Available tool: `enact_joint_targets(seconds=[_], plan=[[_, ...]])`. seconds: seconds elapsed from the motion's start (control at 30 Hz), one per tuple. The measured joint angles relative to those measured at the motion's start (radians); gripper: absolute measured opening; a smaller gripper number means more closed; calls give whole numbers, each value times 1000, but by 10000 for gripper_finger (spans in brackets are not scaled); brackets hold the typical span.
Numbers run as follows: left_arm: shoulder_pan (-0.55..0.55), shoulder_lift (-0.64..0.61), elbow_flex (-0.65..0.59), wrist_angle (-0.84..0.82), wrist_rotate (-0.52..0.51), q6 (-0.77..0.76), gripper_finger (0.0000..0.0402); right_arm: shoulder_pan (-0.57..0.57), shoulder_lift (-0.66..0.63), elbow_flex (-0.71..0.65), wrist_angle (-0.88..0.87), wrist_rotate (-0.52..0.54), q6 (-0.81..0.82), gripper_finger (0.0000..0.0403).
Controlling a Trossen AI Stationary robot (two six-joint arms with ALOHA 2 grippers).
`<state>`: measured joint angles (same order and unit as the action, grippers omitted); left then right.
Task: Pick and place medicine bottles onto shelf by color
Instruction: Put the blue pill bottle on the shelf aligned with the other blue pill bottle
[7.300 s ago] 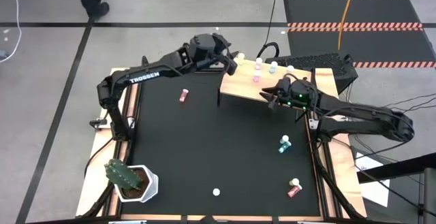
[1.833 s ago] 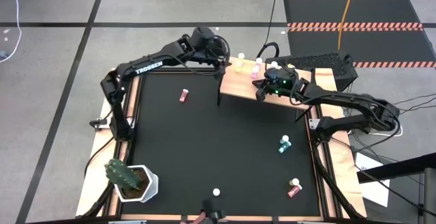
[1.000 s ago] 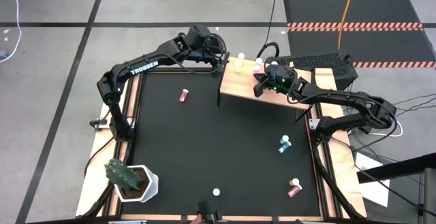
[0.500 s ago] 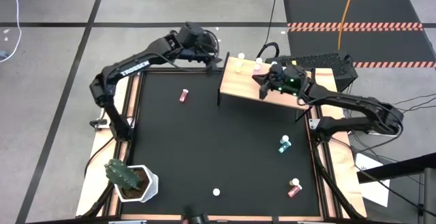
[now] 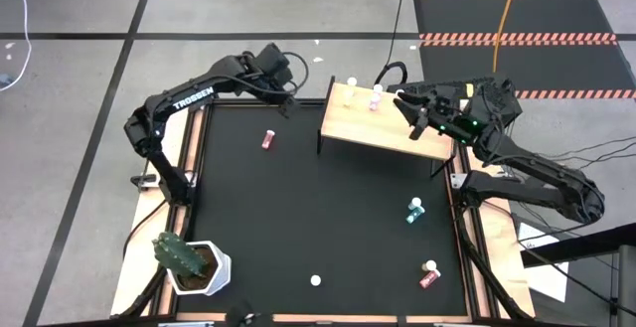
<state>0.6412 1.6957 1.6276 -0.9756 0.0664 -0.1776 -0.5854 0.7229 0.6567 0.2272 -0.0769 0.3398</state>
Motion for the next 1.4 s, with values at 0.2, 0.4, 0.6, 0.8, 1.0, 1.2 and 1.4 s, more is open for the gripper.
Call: enact_joint_targets(seconds=[0.2, 0.4, 0.6, 0.8, 1.0, 1.2, 1.4], plan=[[10, -35, 2, -35, -37, -88, 223, 14, -3, 23, -7, -28, 27, 168], [17, -23, -34, -70, -153, -204, 223, 18, 18, 156, -24, -79, -52, 163], [-3, -20, -79, -73, -118, -315, 223, 15, 78, 441, -395, -28, -143, 152], [-65, -20, -81, -67, -119, -371, 223, 16, 130, 569, -657, -61, -305, 140], [-167, -20, -81, -67, -123, -474, 223, 16, 129, 529, -886, -86, -267, 121], [-356, -20, -81, -65, -226, -550, 223, 19, 118, 446, -1036, -222, -352, 110], [-579, -20, -81, -59, -261, -632, 223, 26, 101, 349, -962, -411, -385, 122]])
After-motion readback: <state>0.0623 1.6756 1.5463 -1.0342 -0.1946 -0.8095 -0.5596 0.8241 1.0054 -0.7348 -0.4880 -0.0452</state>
